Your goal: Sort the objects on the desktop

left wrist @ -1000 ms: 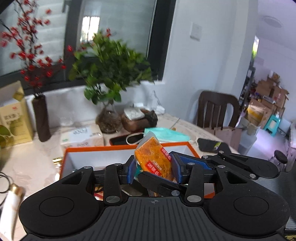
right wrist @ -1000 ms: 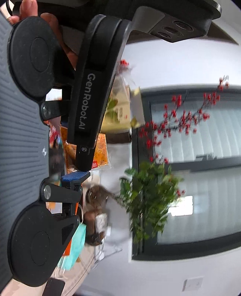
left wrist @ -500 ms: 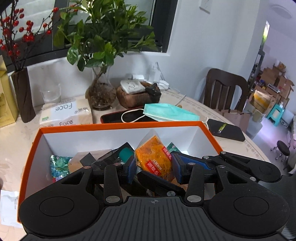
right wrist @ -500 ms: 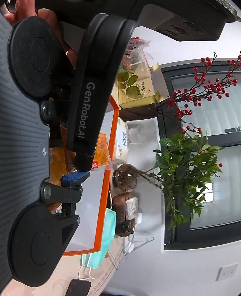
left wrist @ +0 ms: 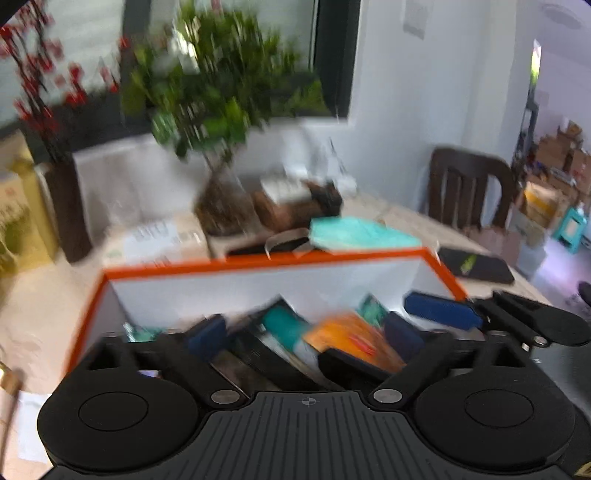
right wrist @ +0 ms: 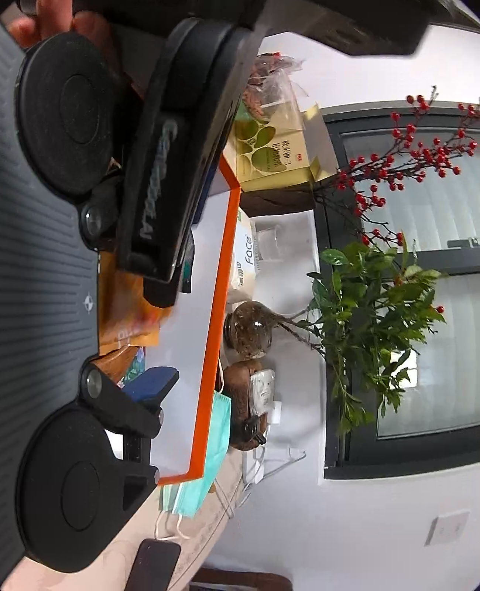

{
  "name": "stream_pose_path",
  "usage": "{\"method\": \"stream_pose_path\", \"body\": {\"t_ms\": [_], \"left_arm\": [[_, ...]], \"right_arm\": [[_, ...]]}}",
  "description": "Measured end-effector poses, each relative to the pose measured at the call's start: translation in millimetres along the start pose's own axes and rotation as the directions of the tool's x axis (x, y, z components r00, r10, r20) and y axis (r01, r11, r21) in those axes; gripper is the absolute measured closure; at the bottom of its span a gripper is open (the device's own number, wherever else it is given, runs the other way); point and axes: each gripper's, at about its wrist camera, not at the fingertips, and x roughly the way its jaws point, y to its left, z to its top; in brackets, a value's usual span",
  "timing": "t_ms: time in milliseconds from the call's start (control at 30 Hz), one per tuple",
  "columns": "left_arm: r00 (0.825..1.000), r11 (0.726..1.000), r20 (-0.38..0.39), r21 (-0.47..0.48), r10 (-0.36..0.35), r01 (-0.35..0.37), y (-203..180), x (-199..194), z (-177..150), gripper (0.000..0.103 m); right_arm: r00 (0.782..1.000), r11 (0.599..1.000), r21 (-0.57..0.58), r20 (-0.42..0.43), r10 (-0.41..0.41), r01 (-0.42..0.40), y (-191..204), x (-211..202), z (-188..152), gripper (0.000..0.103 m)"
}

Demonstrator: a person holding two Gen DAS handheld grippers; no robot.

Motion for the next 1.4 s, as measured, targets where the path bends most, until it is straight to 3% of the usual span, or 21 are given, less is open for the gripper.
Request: {"method": "stream_pose_path", "body": {"t_ms": [200, 300, 433, 533, 667, 800, 900, 1000, 1100, 1200, 1300, 1400], "left_arm": [[0.996, 1.0, 0.087, -0.001, 0.017, -0.017, 1.1, -51.1, -3.7, 0.0], [0.992, 0.999, 0.116, -0.026, 0.039, -0.036, 14.0, -83.6, -14.0, 0.0], [0.987, 0.993, 0.124, -0.069, 0.1, -0.092, 46.1, -127.1, -39.9, 0.0], [0.985, 0.985, 0.101, -0.122, 0.137, -0.124, 87.3, -158.1, -70.2, 0.0], [0.965, 0.94, 0.035, -0.237, 0.261, -0.246, 156.0, -192.8, -114.1, 0.0], [0.931, 0.857, -0.051, -0.376, 0.361, -0.352, 228.8, -215.1, -154.3, 0.0], [0.895, 0.806, -0.097, -0.402, 0.435, -0.435, 265.7, -220.4, -171.1, 0.0], [0.882, 0.784, -0.107, -0.418, 0.459, -0.459, 283.6, -216.9, -175.9, 0.0], [0.876, 0.781, -0.095, -0.417, 0.472, -0.466, 292.2, -207.2, -175.2, 0.0], [0.874, 0.775, -0.074, -0.431, 0.479, -0.462, 294.5, -202.1, -178.2, 0.0], [0.875, 0.778, -0.063, -0.431, 0.48, -0.458, 295.2, -197.3, -183.3, 0.0], [0.861, 0.777, -0.053, -0.405, 0.506, -0.482, 293.8, -196.9, -187.3, 0.0]], "right_arm": [[0.997, 0.997, -0.07, 0.069, 0.019, -0.015, 26.2, -37.0, 9.3, 0.019], [0.993, 0.992, -0.12, 0.107, 0.048, -0.035, 49.2, -54.9, 10.2, 0.013], [0.988, 0.979, -0.183, 0.108, 0.106, -0.085, 87.7, -68.2, 4.6, 0.011], [0.979, 0.959, -0.226, 0.062, 0.192, -0.174, 123.0, -67.5, -6.6, 0.011], [0.959, 0.926, -0.256, -0.014, 0.284, -0.278, 169.3, -50.4, -23.5, 0.011], [0.934, 0.904, -0.237, -0.125, 0.334, -0.355, 205.6, -13.2, -42.9, 0.014], [0.93, 0.898, -0.253, -0.173, 0.324, -0.36, 226.8, 14.8, -53.9, 0.015], [0.918, 0.906, -0.193, -0.211, 0.337, -0.377, 244.2, 37.5, -51.2, 0.015], [0.915, 0.929, -0.083, -0.224, 0.336, -0.361, 254.1, 66.4, -36.8, 0.015], [0.936, 0.961, 0.023, -0.221, 0.274, -0.276, 259.9, 100.1, -19.9, 0.014], [0.931, 0.968, 0.15, -0.278, 0.237, -0.202, 263.5, 141.0, -6.9, 0.014], [0.924, 0.977, 0.167, -0.335, 0.185, -0.135, 275.9, 177.7, -5.5, 0.017]]}}
